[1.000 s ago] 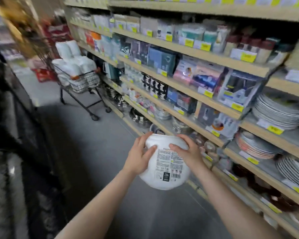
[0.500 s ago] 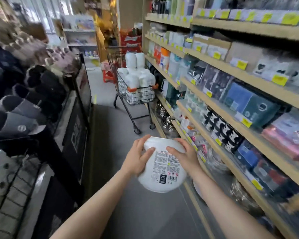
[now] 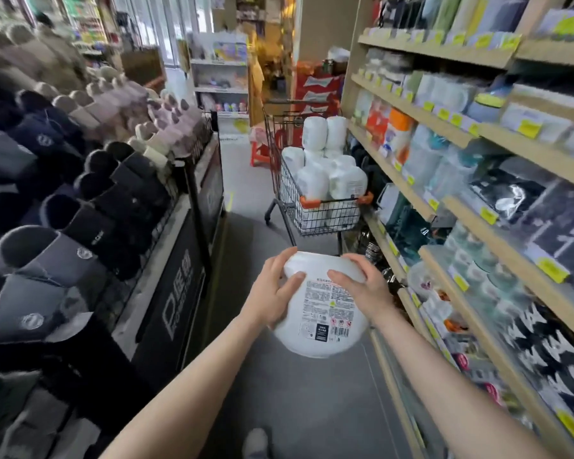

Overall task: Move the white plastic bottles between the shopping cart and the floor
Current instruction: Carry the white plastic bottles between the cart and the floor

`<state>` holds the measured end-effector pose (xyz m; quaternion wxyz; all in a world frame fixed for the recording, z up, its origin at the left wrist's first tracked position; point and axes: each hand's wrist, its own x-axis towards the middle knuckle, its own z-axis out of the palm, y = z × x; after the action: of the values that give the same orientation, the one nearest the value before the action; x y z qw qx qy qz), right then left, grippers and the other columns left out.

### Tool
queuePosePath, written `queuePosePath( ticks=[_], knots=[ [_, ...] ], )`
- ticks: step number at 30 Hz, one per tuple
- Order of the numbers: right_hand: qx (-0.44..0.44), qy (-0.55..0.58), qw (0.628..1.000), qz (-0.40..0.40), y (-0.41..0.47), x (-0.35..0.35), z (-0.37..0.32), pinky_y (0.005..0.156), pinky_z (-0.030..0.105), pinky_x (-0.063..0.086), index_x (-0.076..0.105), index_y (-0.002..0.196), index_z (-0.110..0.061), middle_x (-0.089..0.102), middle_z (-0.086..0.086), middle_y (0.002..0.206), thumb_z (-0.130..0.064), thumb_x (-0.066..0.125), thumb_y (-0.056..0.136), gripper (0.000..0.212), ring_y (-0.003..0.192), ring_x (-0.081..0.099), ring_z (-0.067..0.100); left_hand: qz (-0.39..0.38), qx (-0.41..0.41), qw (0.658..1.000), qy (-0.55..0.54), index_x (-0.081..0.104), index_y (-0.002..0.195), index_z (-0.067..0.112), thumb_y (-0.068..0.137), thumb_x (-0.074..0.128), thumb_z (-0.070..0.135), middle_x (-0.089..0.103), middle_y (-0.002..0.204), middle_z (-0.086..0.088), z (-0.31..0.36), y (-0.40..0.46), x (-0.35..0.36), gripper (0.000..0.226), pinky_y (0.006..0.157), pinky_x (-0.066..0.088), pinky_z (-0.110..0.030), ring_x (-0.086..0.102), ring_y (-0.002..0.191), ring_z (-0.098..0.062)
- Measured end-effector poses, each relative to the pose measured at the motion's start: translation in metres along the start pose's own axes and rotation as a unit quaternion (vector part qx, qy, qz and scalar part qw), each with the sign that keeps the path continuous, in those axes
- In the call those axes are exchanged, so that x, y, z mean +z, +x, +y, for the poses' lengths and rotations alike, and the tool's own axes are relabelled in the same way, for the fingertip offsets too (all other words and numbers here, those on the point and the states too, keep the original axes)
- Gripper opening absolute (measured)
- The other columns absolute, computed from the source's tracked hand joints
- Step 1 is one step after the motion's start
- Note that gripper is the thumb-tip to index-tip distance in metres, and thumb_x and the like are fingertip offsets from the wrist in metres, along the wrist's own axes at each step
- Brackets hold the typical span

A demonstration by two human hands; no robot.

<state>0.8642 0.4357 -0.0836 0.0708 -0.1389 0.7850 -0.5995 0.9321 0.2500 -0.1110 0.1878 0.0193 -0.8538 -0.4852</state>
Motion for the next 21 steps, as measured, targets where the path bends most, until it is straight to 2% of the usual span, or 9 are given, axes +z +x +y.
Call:
queuePosePath(
  ticks=[3, 6, 10, 14, 16, 19, 21],
  knots=[
    [-0.003, 0.001, 1.0, 0.019, 0.069, 0.03, -0.01, 0.087, 0.038, 0.052, 0.06, 0.104, -0.037, 0.063, -0.008, 0.106, -0.059, 0.073, 0.051, 0.059, 0.097, 0.062, 0.014, -0.01, -0.002, 1.0, 0.003, 0.037, 0.138, 0.034, 0.08, 0.04, 0.064, 0.042, 0.123, 0.007, -0.028, 0.069, -0.027, 0.065, 0.105, 0.036, -0.034, 0.047, 0.117, -0.012],
    [0.001, 0.013, 0.999, 0.03, 0.137, 0.054, -0.023, 0.083, 0.033, 0.053, 0.059, 0.108, -0.032, 0.063, -0.006, 0.108, -0.057, 0.074, 0.051, 0.064, 0.097, 0.062, 0.014, -0.015, 0.015, 1.0, 0.011, 0.037, 0.139, 0.033, 0.08, 0.04, 0.064, 0.042, 0.126, 0.007, -0.051, 0.14, -0.051, 0.067, 0.105, 0.036, -0.033, 0.047, 0.117, -0.011],
    [0.007, 0.021, 0.999, 0.03, 0.216, 0.074, -0.032, 0.078, 0.026, 0.049, 0.058, 0.108, -0.031, 0.063, -0.007, 0.108, -0.05, 0.075, 0.056, 0.058, 0.096, 0.061, 0.011, -0.024, 0.012, 1.0, 0.002, 0.037, 0.139, 0.034, 0.079, 0.04, 0.064, 0.042, 0.125, 0.006, -0.081, 0.22, -0.065, 0.067, 0.103, 0.035, -0.029, 0.046, 0.116, -0.009],
    [0.002, 0.01, 0.999, 0.03, 0.3, 0.086, -0.035, 0.071, 0.018, 0.045, 0.057, 0.093, -0.039, 0.061, -0.014, 0.101, -0.048, 0.073, 0.056, 0.041, 0.092, 0.059, 0.003, -0.028, 0.014, 1.0, -0.002, 0.037, 0.139, 0.035, 0.079, 0.04, 0.064, 0.044, 0.127, 0.005, -0.114, 0.302, -0.069, 0.067, 0.102, 0.035, -0.027, 0.047, 0.115, -0.009],
    [0.005, 0.003, 1.0, 0.03, 0.349, 0.092, -0.033, 0.071, 0.02, 0.045, 0.056, 0.092, -0.042, 0.06, -0.015, 0.102, -0.057, 0.072, 0.05, 0.048, 0.092, 0.058, 0.004, -0.033, 0.018, 0.999, -0.002, 0.037, 0.139, 0.035, 0.08, 0.041, 0.063, 0.045, 0.129, 0.003, -0.132, 0.349, -0.069, 0.065, 0.098, 0.034, -0.024, 0.047, 0.113, -0.007],
    [-0.009, 0.006, 1.0, 0.03, 0.432, 0.098, -0.028, 0.082, 0.031, 0.051, 0.056, 0.095, -0.042, 0.06, -0.008, 0.107, -0.063, 0.07, 0.046, 0.056, 0.098, 0.059, 0.013, -0.028, 0.022, 0.999, 0.0, 0.036, 0.139, 0.034, 0.081, 0.042, 0.062, 0.046, 0.126, 0.001, -0.158, 0.425, -0.069, 0.065, 0.097, 0.035, -0.024, 0.049, 0.108, -0.007],
    [-0.021, -0.009, 1.0, 0.014, 0.486, 0.102, -0.032, 0.078, 0.028, 0.049, 0.056, 0.102, -0.038, 0.058, -0.007, 0.109, -0.062, 0.071, 0.048, 0.061, 0.098, 0.058, 0.012, -0.021, 0.015, 1.0, 0.0, 0.036, 0.14, 0.034, 0.078, 0.04, 0.065, 0.045, 0.123, 0.004, -0.174, 0.474, -0.071, 0.069, 0.098, 0.037, -0.029, 0.05, 0.109, -0.009]
  ],
)
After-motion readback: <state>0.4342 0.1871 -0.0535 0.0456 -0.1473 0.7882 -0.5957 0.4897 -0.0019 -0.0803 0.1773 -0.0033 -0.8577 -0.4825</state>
